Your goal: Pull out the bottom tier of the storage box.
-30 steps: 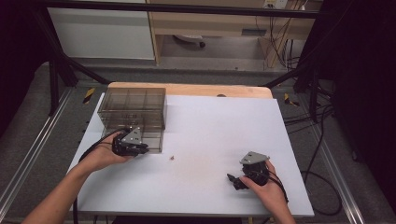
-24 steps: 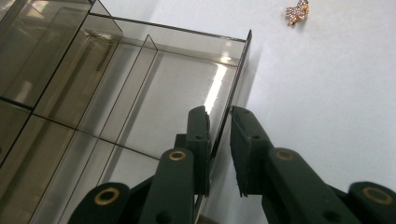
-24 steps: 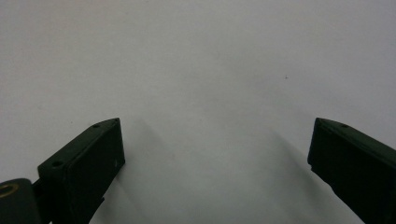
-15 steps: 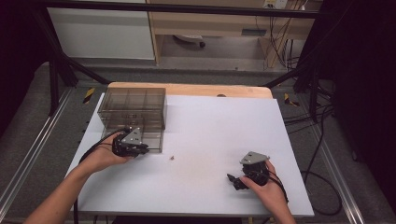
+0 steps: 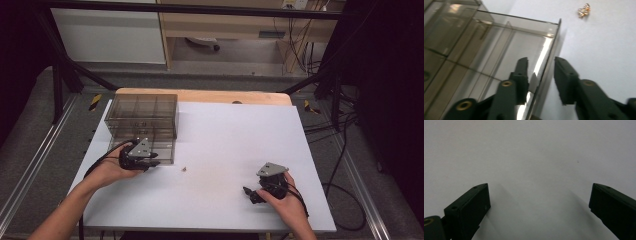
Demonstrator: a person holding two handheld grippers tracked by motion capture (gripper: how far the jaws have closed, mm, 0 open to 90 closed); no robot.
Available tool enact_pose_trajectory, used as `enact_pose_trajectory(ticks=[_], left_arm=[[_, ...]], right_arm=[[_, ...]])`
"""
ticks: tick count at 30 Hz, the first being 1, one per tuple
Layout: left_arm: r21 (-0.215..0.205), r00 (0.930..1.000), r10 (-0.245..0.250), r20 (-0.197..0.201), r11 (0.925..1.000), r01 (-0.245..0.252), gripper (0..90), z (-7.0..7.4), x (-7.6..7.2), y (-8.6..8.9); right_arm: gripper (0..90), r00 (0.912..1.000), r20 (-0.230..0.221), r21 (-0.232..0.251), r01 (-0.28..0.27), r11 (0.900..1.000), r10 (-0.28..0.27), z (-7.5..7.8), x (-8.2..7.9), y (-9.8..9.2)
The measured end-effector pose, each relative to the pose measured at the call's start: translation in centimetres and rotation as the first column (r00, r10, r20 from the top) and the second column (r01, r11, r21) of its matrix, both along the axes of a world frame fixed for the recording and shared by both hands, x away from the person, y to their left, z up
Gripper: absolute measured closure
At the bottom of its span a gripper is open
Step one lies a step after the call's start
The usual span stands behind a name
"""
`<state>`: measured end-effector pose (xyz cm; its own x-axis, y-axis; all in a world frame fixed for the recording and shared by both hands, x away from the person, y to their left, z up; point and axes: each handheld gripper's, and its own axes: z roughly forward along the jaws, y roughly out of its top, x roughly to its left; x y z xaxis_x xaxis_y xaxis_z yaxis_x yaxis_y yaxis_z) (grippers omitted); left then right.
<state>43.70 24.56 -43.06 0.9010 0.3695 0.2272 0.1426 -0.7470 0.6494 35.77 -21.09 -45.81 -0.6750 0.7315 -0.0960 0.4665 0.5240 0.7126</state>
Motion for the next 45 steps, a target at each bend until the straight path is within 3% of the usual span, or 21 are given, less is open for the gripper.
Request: enact_pose_trajectory(ticks=[3, 6, 8, 13, 17, 21, 29, 39, 45], left_arm=[[-0.084, 0.9982, 0.055, 0.026, 0.9951, -0.052, 51.5, 0.4, -0.6, 0.4], [-0.103, 0.9907, 0.122, 0.060, 0.9879, -0.116, 42.3, 0.6, -1.4, 0.6], [-0.155, 0.9844, 0.168, 0.053, 0.9753, -0.158, 35.6, 0.4, -1.8, 0.7], [-0.182, 0.9695, 0.236, 0.065, 0.9581, -0.221, 27.1, 0.2, -2.8, 1.0], [-0.222, 0.9563, 0.287, 0.055, 0.9373, -0.268, 22.4, 0.1, -3.0, 1.3], [-0.274, 0.9408, 0.337, 0.036, 0.9087, -0.315, 18.7, 0.1, -3.0, 1.4], [-0.286, 0.9298, 0.367, 0.032, 0.8947, -0.343, 14.7, 0.3, -3.4, 1.3], [-0.311, 0.9026, 0.430, 0.014, 0.8597, -0.405, 11.8, 0.4, -5.9, 2.1], [-0.306, 0.8853, 0.465, 0.011, 0.8445, -0.440, 10.4, 0.2, -8.2, 2.7]], right_arm=[[3.6, 1.0000, 0.001, -0.001, 0.000, 1.000, 0.000, 0.0, 0.0, 0.0], [3.6, 1.0000, 0.000, -0.001, -0.001, 1.000, 0.001, 0.0, 0.0, 0.1], [3.6, 1.0000, 0.001, -0.002, -0.001, 1.000, 0.001, 0.0, -0.1, 0.2], [3.6, 1.0000, 0.003, -0.010, 0.003, 1.000, -0.003, 0.0, -0.2, 0.3], [3.6, 0.9999, 0.012, -0.019, -0.002, 1.000, 0.003, 0.1, -0.3, 0.5], [3.5, 0.9999, 0.016, -0.022, 0.000, 1.000, 0.000, 0.1, -0.4, 0.5], [3.9, 0.9997, 0.021, -0.016, 0.015, 1.000, -0.015, 0.2, -0.4, 0.6], [5.1, 0.9979, 0.019, 0.017, 0.061, 0.998, -0.061, 0.5, -0.5, 0.9], [5.8, 0.9948, -0.037, 0.030, 0.096, 0.995, -0.095, 0.8, -0.3, 0.9]])
